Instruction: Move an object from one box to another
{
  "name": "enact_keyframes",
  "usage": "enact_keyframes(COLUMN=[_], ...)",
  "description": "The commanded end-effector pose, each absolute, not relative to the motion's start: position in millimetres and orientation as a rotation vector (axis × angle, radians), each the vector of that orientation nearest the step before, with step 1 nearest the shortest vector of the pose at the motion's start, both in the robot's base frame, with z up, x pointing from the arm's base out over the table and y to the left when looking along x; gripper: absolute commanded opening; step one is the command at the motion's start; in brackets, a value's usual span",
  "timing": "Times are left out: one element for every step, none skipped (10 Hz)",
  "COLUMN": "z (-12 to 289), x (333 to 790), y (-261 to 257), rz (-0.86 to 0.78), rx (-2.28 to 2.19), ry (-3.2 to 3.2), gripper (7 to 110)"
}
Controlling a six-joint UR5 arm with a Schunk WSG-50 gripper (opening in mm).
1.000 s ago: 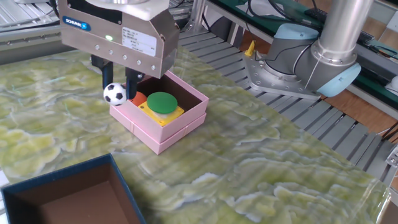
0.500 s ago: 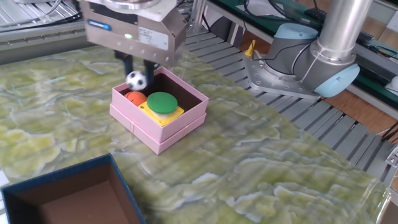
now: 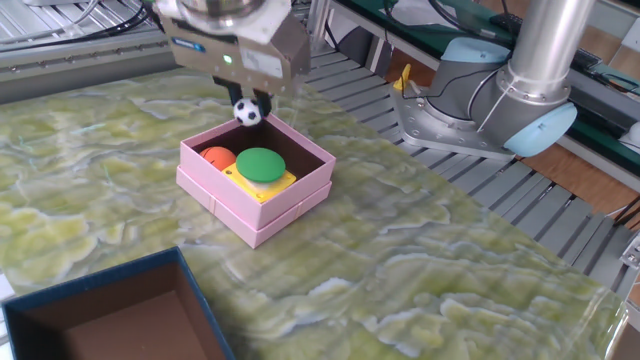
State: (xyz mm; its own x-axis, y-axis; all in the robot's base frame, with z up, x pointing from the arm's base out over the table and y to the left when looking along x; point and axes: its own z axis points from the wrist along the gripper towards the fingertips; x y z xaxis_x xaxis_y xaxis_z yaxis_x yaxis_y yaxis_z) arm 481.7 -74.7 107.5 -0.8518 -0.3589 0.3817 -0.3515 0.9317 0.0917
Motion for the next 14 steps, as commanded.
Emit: enact_keyframes(z=[82, 80, 80, 81, 80, 78, 75, 75, 76, 77, 81, 88, 92, 93], x=[471, 467, 461, 459, 462, 468, 474, 474, 472, 471, 472, 473, 481, 491], y=[-74, -77, -71, -70, -70, -72, -72, -72, -73, -73, -70, -64, -59, -58], rz=[-0.002, 0.005, -0.034, -0.041, -0.042, -0.032, -0.024, -0.022, -0.025, -0.025, -0.035, -0.056, -0.06, -0.048], rx=[0.474, 0.491, 0.496, 0.494, 0.51, 0.54, 0.553, 0.553, 0.551, 0.55, 0.541, 0.535, 0.535, 0.546], ry=[-2.669, -2.644, -2.624, -2.621, -2.627, -2.647, -2.674, -2.674, -2.666, -2.665, -2.675, -2.687, -2.724, -2.761], gripper=[7, 7, 7, 7, 22, 22, 44, 44, 44, 44, 44, 44, 44, 44])
